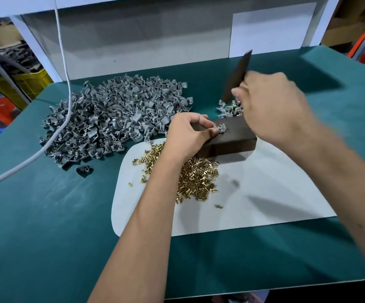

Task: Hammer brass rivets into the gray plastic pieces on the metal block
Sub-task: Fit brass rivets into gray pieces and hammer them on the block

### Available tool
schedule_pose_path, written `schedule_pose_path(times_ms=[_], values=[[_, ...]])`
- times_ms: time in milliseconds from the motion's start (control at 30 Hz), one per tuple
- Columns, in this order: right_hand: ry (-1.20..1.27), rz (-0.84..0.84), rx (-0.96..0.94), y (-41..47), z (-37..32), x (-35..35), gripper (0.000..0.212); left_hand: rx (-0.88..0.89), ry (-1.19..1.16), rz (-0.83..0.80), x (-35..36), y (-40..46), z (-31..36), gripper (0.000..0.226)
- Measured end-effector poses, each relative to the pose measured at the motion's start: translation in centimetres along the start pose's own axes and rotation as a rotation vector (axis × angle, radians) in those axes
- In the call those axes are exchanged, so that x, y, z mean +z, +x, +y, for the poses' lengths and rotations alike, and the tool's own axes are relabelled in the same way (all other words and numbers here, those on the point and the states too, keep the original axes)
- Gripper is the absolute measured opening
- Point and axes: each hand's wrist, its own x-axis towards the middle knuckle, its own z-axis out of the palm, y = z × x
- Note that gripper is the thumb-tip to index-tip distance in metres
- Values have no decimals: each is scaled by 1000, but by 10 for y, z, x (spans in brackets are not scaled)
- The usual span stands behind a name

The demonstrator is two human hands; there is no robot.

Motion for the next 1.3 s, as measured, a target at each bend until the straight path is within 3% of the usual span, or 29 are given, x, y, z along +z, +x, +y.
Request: schedule_pose_path(times_ms=[33,167,333,433,633,800,900,967,1067,1133,1300], values=[[13,9,9,-2,-3,3,20,6,1,0,0,0,-1,8],[-111,-255,-58,-6,-2,17,24,11,-8,-13,0,-1,1,11],[53,-183,55,-3,16,11,25,-22,-35,-2,-1,-4,4,6],[108,-117,132,-4,39,3,23,-33,-56,9,-2,-4,7,19],[85,-402,215,-13,75,-8,13,-55,-94,-4,-2,-5,6,21],[68,-487,217,-21,77,7,15,-57,-108,-16,-1,-4,6,19],[1,-475,170,-16,73,5,10,-60,-110,-15,-1,-4,6,19],[6,-412,105,-11,63,1,23,-64,-109,-16,-1,-5,7,20],[122,-301,-121,-8,33,6,33,-59,-111,-13,-1,-6,8,21],[169,-314,-242,-6,15,16,35,-44,-128,-21,0,-5,10,21],[302,-180,-244,8,7,29,15,-28,-136,4,-2,-4,11,22]])
